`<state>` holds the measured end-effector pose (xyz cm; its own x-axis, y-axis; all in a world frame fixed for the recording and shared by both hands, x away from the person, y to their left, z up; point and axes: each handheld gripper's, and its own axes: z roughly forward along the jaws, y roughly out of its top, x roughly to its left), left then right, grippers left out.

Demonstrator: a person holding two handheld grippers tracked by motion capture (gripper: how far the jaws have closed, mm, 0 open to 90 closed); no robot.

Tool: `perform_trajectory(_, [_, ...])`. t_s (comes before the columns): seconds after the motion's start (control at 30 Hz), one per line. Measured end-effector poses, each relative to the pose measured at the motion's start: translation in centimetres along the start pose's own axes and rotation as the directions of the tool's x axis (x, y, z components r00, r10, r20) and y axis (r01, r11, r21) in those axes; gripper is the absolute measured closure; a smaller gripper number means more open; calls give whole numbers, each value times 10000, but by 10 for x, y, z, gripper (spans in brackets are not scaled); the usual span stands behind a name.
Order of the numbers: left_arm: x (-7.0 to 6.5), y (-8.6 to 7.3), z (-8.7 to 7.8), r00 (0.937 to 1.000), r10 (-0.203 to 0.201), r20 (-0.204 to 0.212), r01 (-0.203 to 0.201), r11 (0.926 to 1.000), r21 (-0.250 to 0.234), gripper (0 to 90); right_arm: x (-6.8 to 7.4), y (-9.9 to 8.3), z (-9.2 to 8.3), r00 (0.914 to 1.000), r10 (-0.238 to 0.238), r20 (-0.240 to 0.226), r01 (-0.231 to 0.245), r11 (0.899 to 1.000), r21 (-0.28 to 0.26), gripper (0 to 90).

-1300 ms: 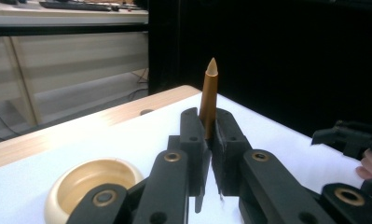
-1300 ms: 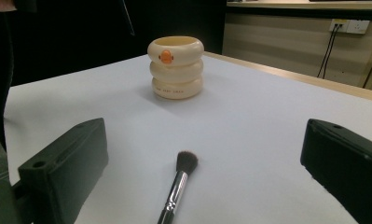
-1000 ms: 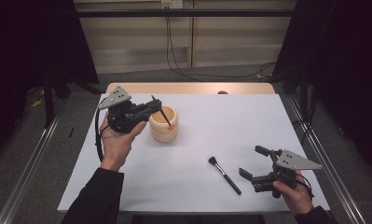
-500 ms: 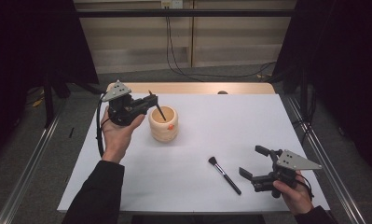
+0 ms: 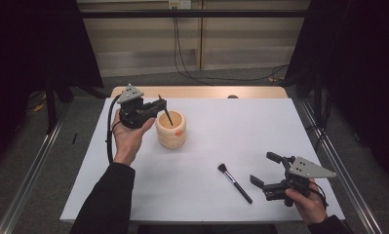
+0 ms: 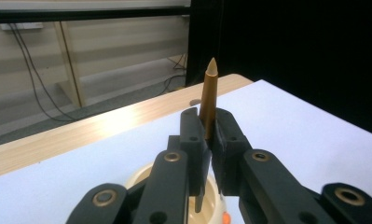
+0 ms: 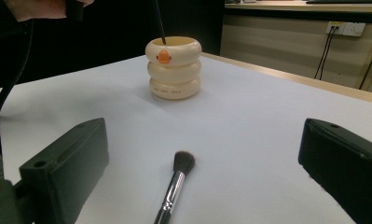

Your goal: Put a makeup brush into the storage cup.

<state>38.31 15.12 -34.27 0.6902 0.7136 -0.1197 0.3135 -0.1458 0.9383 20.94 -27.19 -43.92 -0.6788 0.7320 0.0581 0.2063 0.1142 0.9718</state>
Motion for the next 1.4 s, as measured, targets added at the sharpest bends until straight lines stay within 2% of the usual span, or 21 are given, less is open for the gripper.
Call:
perform_trajectory(0.03, [0, 0, 0, 9999, 37, -129, -36, 10000, 87, 841, 0, 0, 0, 10000, -10, -32, 10, 10000, -6, 12])
perform_trajectory(0.1, [2, -3, 2, 10000, -42, -3, 42, 10000, 43, 841, 0, 0, 0, 10000, -30, -63, 29, 10000, -5, 11])
perform_trajectory(0.13, [2, -4, 2, 9999, -61, -141, 63, 9999, 134, 841, 0, 0, 0, 9999, -43, -103, 43, 10000, 21, 10])
perform_trajectory(0.17, [3, -5, 2, 10000, -75, -35, 76, 9998, 194, 841, 0, 0, 0, 9999, -53, -142, 54, 10000, 47, 10])
perform_trajectory(0.2, [3, -7, 2, 9999, -23, -155, 28, 9995, 310, 841, 0, 0, 0, 9999, -50, -137, 51, 10000, 53, 9])
perform_trajectory(0.47, [10, -22, 6, 9993, -367, -104, 371, 9983, 439, 841, 1, 0, 1, 10000, -39, -81, 39, 10000, 72, 9])
perform_trajectory(0.67, [10, -25, 9, 9993, -308, -192, 319, 9977, 594, 841, 1, -1, 1, 9999, -47, -98, 47, 10000, 69, 9])
perform_trajectory(0.87, [8, -29, 13, 9994, -354, -66, 356, 9981, 508, 841, 1, -1, 1, 9999, -79, -92, 79, 10000, 50, 9])
perform_trajectory(0.93, [7, -31, 14, 9994, -293, -181, 303, 9978, 594, 841, 1, -1, 1, 9999, -58, -125, 60, 9999, 104, 9])
perform_trajectory(0.97, [8, -32, 15, 9992, -378, -91, 382, 9978, 548, 841, 2, -1, 1, 10000, -42, -64, 43, 10000, 80, 10])
perform_trajectory(1.07, [9, -35, 17, 9990, -391, -201, 403, 9971, 644, 840, 1, -1, 0, 9999, -57, -115, 58, 9999, 99, 10])
perform_trajectory(1.13, [10, -36, 18, 9990, -446, -60, 448, 9973, 575, 838, 1, -1, 0, 10000, -54, -76, 54, 10000, 84, 10])
perform_trajectory(1.17, [10, -36, 18, 9992, -376, -134, 384, 9973, 632, 837, 1, -1, 0, 10000, -49, -75, 50, 9999, 97, 10])
perform_trajectory(1.23, [11, -36, 19, 9982, -584, -110, 589, 9964, 603, 837, 1, -1, 0, 10000, -20, -79, 20, 9999, 105, 10])
perform_trajectory(1.3, [11, -36, 19, 9982, -532, -267, 550, 9959, 720, 837, 1, -1, 1, 9999, -63, -87, 65, 9998, 162, 11])
perform_trajectory(1.4, [13, -37, 20, 9980, -595, -224, 609, 9960, 659, 835, 1, -1, 1, 9999, -88, -64, 89, 9998, 159, 11])
